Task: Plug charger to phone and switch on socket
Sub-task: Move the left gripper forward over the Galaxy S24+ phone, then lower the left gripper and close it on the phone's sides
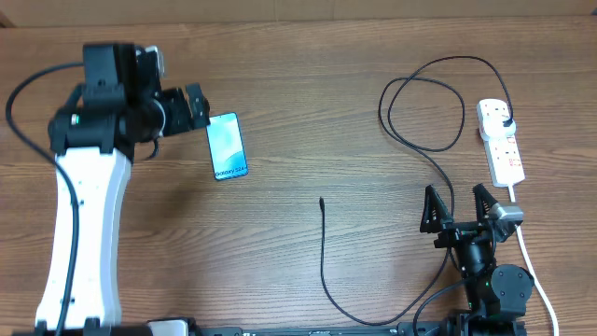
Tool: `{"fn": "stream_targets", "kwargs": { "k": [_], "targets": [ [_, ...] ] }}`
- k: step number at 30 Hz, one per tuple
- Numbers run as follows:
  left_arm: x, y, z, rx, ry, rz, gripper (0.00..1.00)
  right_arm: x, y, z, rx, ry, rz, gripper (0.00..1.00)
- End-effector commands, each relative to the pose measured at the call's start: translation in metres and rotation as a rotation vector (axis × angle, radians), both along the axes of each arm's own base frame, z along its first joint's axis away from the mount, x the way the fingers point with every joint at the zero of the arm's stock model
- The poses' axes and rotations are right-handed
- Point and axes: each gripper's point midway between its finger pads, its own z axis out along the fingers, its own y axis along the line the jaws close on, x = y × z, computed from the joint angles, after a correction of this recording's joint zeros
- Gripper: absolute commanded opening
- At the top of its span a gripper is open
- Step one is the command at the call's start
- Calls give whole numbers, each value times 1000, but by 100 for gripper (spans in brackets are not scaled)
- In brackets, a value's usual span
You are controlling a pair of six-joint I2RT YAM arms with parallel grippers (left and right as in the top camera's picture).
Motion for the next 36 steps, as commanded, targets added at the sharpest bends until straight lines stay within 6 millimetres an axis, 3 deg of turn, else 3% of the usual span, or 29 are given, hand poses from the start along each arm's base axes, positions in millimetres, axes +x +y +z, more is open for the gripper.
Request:
{"fn": "stream_targets", "kwargs": {
  "k": [1, 9, 17, 27, 36],
  "targets": [
    [18, -7, 8, -25, 9, 44, 100, 0, 1, -1, 3, -6, 3, 100],
    [41, -27, -18, 74, 156, 56, 100, 0, 1, -1, 3, -6, 3, 100],
    [52, -44, -65, 139, 272, 94, 100, 0, 1, -1, 3, -6, 3, 100],
    [60, -45, -121, 157, 391, 124, 100, 0, 1, -1, 3, -6, 3, 100],
    [54, -45, -161, 181, 498, 117, 100, 0, 1, -1, 3, -6, 3, 100]
  ]
}}
